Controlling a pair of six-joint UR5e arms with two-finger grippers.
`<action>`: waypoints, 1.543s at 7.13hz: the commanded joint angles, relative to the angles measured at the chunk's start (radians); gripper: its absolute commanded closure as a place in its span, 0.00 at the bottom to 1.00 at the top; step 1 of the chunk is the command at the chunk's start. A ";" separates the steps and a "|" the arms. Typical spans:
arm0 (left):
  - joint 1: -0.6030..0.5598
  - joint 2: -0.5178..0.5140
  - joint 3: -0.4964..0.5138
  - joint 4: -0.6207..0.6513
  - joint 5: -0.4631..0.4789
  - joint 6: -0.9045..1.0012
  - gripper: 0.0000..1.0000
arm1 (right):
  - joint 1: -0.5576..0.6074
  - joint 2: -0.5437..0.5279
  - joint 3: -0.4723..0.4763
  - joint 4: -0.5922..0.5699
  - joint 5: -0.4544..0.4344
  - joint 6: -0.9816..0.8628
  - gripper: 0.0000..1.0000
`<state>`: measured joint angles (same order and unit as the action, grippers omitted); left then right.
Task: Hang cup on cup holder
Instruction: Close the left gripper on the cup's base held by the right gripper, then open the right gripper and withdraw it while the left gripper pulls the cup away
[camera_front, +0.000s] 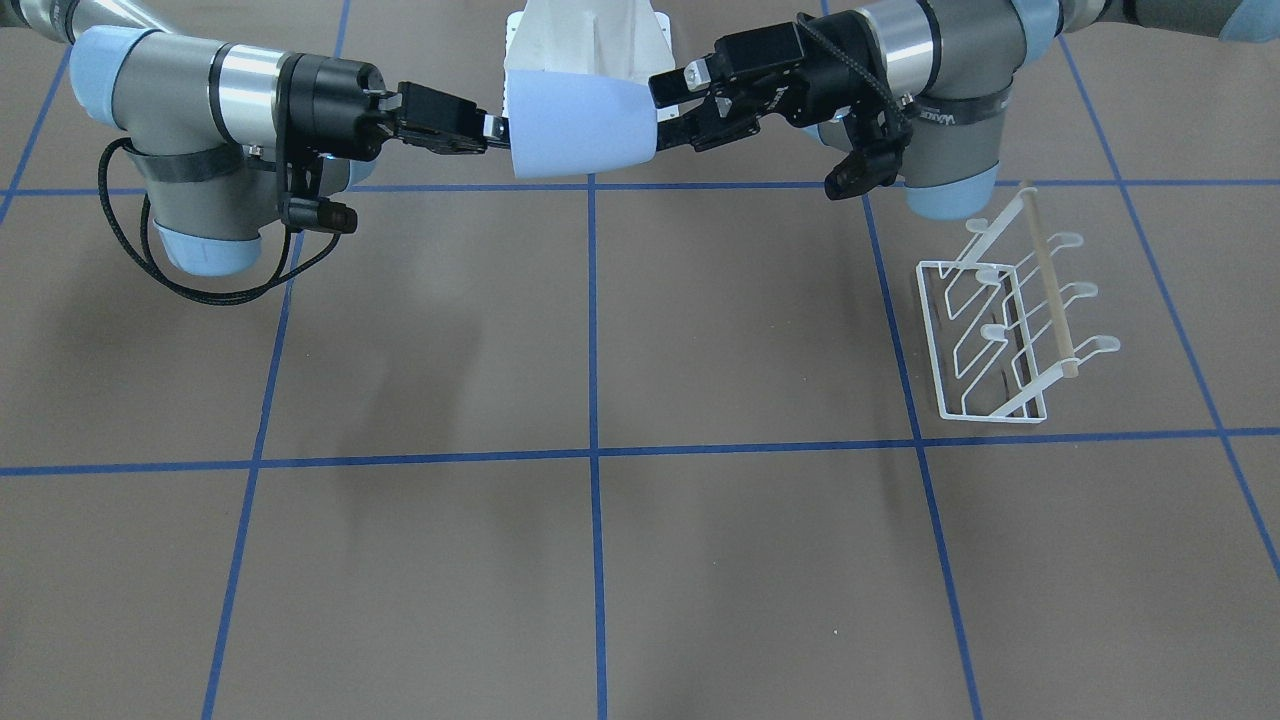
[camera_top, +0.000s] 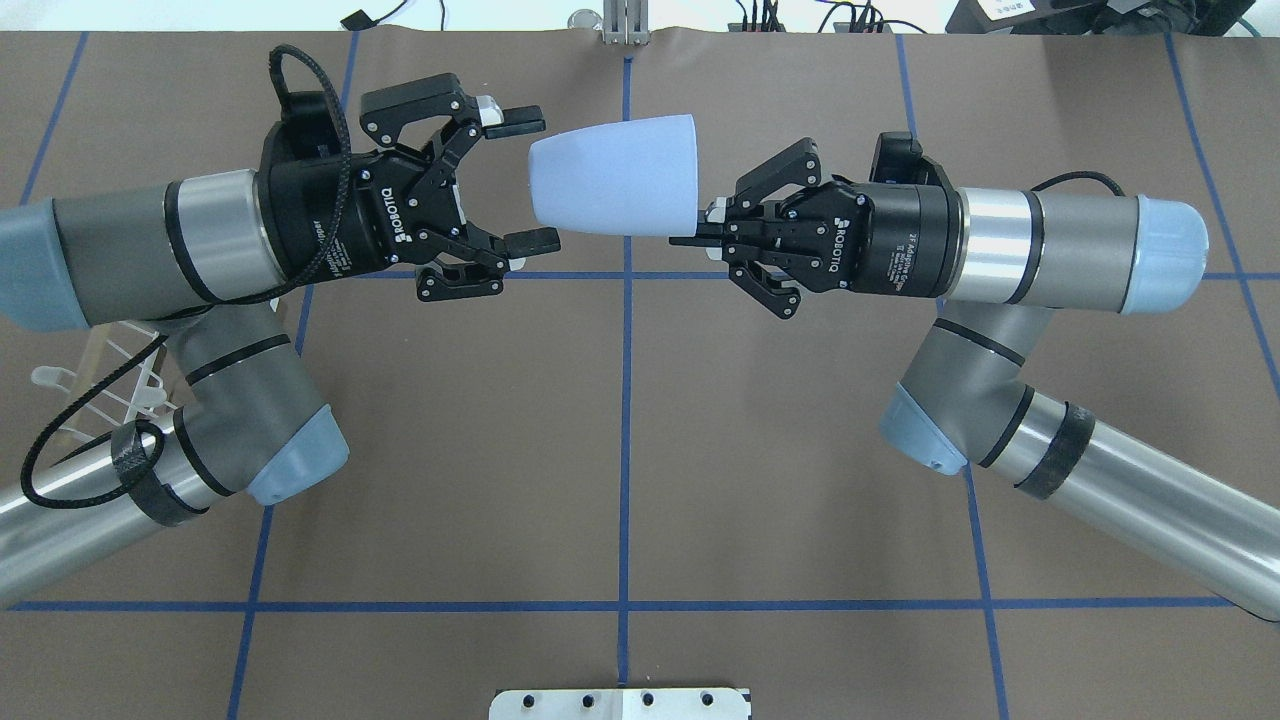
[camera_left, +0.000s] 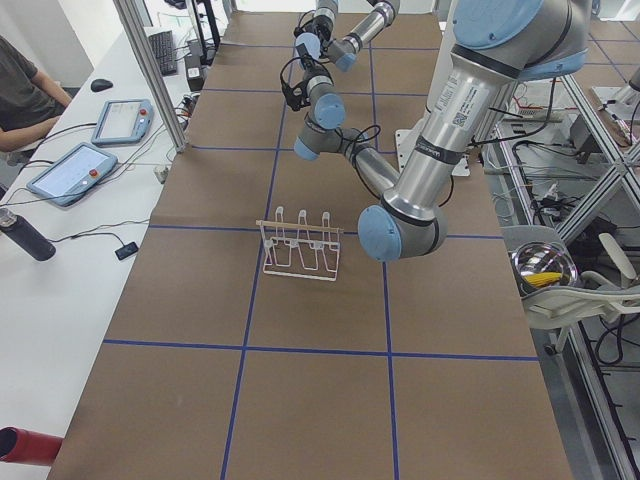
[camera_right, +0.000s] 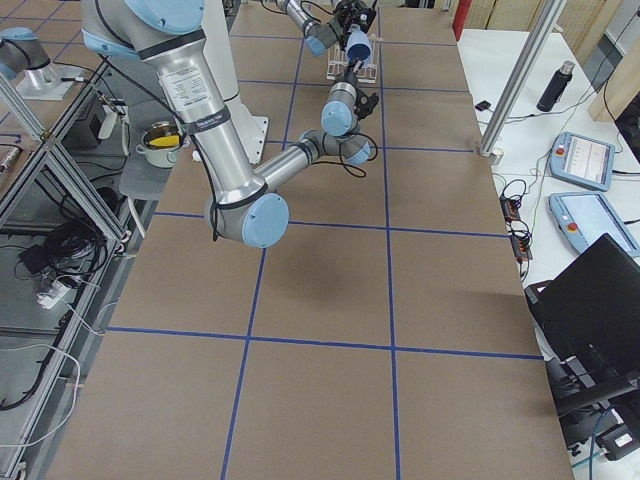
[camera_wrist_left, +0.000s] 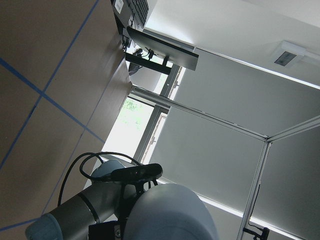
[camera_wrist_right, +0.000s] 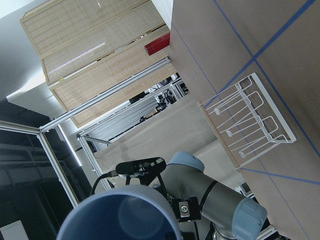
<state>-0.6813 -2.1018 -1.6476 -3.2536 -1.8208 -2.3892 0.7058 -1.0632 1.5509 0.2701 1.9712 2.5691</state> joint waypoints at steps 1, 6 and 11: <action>0.012 -0.004 0.005 -0.003 0.001 0.005 0.03 | -0.009 0.002 0.000 0.000 0.000 0.000 1.00; 0.031 -0.009 0.003 -0.005 0.021 0.005 0.76 | -0.011 0.003 0.006 0.001 0.000 -0.004 0.97; 0.023 -0.001 -0.008 -0.011 0.021 0.010 1.00 | 0.059 -0.036 0.028 0.003 0.006 -0.124 0.00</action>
<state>-0.6542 -2.1019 -1.6513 -3.2633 -1.8008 -2.3810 0.7426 -1.0784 1.5725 0.2718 1.9724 2.4711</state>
